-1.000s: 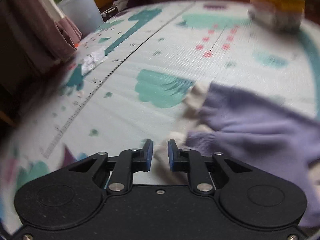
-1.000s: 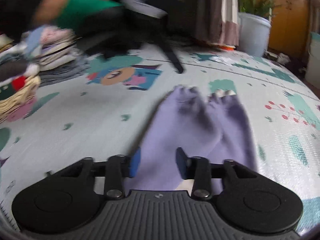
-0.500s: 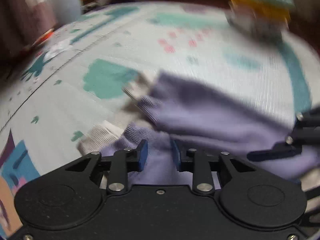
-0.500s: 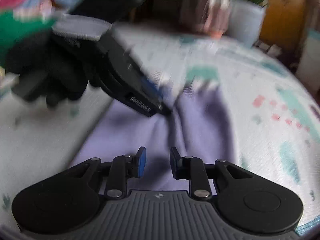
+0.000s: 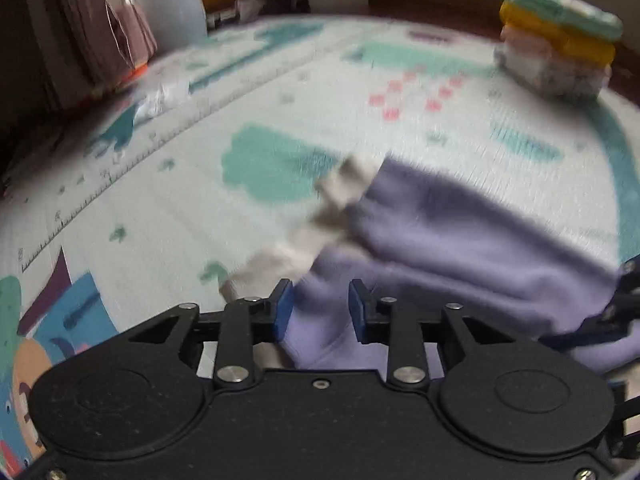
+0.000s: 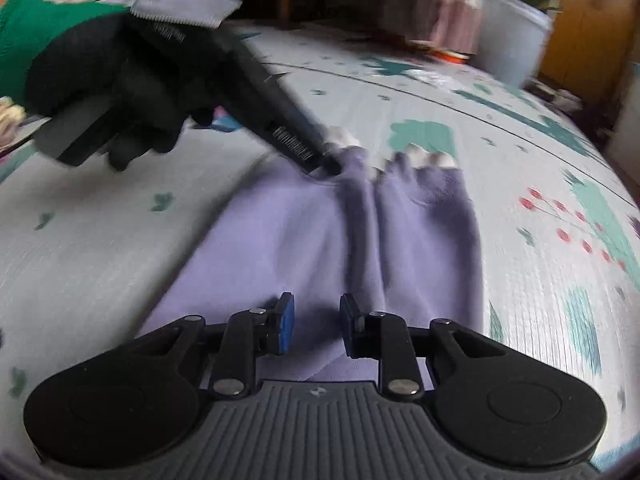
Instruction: Fold clothes
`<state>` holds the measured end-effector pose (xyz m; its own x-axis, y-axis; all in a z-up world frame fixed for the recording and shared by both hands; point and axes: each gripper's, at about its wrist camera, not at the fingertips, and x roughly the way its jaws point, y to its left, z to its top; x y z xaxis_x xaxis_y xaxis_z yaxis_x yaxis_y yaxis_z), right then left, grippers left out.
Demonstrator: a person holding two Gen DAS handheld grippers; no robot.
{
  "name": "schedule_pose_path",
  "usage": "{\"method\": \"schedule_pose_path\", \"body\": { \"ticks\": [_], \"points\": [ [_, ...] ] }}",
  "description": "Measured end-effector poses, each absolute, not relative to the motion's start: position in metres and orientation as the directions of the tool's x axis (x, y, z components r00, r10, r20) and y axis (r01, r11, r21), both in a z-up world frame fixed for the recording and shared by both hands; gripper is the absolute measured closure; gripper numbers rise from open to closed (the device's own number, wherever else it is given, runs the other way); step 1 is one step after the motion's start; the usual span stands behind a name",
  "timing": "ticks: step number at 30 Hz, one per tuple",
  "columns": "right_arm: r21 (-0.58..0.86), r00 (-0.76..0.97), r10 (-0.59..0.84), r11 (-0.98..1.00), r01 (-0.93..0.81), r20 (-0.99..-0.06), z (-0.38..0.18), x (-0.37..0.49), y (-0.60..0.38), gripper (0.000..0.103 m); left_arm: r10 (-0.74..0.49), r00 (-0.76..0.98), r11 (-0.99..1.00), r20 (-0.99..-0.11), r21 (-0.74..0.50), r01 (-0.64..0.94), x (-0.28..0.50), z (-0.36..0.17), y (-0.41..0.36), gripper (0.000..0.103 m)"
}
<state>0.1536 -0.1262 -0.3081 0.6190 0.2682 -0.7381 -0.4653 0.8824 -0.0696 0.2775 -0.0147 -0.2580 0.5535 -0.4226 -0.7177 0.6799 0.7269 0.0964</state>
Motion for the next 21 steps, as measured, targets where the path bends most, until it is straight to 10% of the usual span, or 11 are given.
{"method": "schedule_pose_path", "body": {
  "ticks": [12, 21],
  "points": [
    [-0.169, 0.310, 0.388, 0.356, -0.919, -0.868, -0.217, 0.150, -0.196, 0.060, -0.582, 0.445, 0.626, -0.681, -0.027, 0.779, 0.164, -0.220, 0.027, 0.068],
    [-0.139, 0.274, 0.444, 0.312, -0.940, -0.853, -0.237, 0.065, -0.227, 0.074, -0.554, 0.350, 0.660, -0.755, -0.142, 0.738, 0.095, -0.286, 0.013, 0.075]
  ]
}}
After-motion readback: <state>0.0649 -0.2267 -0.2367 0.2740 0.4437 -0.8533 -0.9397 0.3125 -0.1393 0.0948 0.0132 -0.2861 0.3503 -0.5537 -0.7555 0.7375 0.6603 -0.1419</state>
